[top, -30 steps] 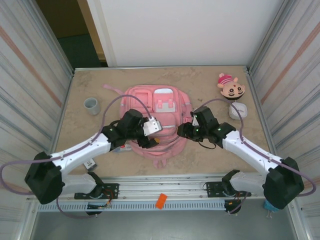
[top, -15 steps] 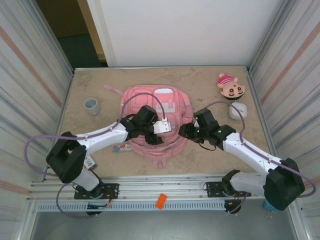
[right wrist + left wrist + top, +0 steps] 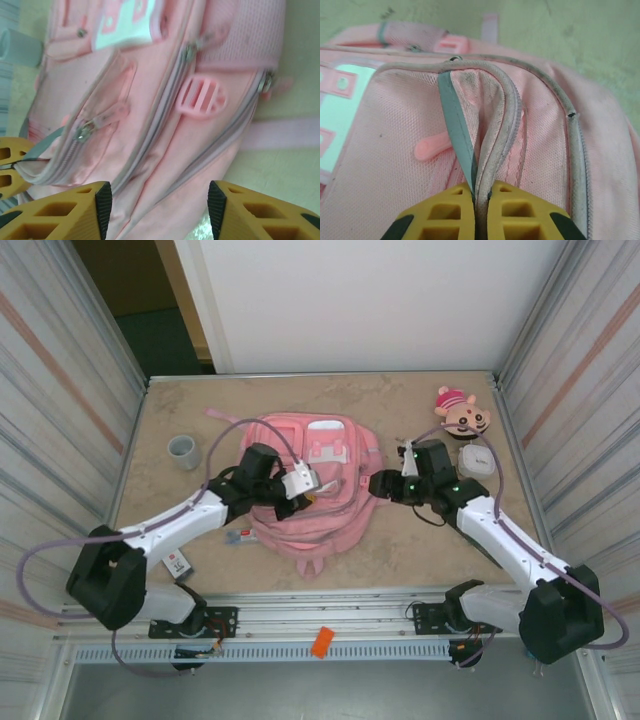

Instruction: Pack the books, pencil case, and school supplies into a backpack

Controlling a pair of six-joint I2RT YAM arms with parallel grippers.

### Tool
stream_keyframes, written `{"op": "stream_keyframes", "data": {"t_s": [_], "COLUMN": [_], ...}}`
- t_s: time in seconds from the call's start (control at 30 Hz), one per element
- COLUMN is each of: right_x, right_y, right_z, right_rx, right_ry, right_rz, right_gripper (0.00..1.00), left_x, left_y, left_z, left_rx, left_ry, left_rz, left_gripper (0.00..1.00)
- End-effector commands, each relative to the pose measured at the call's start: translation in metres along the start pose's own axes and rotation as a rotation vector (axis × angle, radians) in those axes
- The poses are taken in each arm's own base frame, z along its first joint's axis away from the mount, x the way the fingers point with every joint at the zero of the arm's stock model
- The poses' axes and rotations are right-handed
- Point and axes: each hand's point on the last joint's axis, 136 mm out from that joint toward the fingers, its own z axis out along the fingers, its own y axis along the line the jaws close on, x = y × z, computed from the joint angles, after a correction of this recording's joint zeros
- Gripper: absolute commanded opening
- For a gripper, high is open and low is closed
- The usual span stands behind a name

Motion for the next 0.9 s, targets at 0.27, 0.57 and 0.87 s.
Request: {"op": "stream_keyframes", "data": {"t_s": [0.27,0.57,0.87], "right_x": [-0.030,-0.056,-0.046], "right_y": [0.009,0.002,0.024], "right_z": [0.017,0.060,0.097], "right_rx": [-0.220,-0.355,-0.473], "right_ry": [0.090,0.221,0.348], "right_rz": [-0.356,-0.278,-0.170], "right_gripper": [0.71,0.68,0.73], "left_x": [-0.052,-0.042,-0.037], "left_y": [-0.003,0.000,0.004], "left_z": [-0.048,-0.054,-0.051], "left_rx": [0.049,0.042,0.036], "left_ry": [-0.282,-0.263,-0.255], "left_rz": [-0.031,-0.041,-0.062], "left_gripper": [0.02,0.02,0.02]}}
